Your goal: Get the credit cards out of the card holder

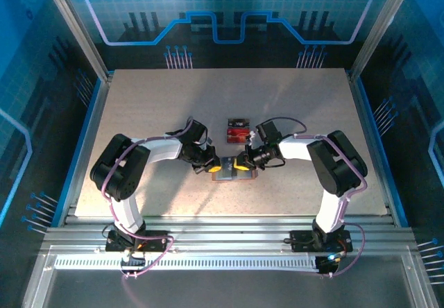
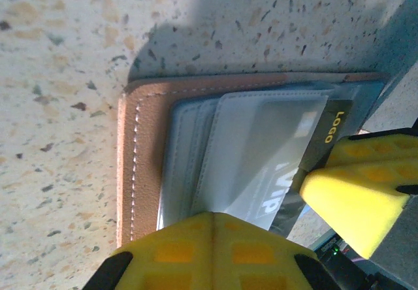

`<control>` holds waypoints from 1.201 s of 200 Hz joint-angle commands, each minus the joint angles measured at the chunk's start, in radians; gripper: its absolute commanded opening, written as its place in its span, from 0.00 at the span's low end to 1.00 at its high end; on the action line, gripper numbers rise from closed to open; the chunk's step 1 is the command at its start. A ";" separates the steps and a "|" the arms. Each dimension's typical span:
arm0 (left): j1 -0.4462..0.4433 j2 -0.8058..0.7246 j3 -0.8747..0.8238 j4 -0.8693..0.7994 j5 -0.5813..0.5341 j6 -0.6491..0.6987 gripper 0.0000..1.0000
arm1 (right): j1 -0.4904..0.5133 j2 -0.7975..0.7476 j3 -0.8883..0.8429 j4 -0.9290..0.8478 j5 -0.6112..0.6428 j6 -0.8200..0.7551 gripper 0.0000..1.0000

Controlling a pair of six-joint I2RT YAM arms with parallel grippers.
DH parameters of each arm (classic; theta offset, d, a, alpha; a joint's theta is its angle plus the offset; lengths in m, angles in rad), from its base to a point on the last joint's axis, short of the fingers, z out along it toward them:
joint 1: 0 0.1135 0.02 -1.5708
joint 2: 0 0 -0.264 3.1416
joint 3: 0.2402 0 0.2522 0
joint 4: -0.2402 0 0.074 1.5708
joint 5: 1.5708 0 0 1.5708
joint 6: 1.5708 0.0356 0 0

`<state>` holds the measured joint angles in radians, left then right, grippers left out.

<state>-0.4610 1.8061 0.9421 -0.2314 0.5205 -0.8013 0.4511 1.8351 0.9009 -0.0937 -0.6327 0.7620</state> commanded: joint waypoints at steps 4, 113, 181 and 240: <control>0.001 0.012 0.007 -0.069 -0.034 0.030 0.06 | -0.028 -0.038 -0.016 -0.065 0.031 -0.038 0.07; 0.010 0.005 0.012 -0.080 -0.038 0.037 0.06 | -0.074 -0.137 -0.072 -0.181 0.085 -0.105 0.05; 0.019 0.012 0.023 -0.086 -0.021 0.056 0.06 | -0.024 -0.134 -0.054 -0.206 0.136 -0.091 0.04; 0.024 -0.030 0.031 -0.090 -0.007 0.059 0.11 | 0.043 -0.122 -0.037 -0.154 0.142 -0.015 0.03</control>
<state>-0.4431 1.8057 0.9550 -0.2668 0.5175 -0.7601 0.4622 1.7092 0.8471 -0.2405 -0.5125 0.7074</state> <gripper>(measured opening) 0.110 0.045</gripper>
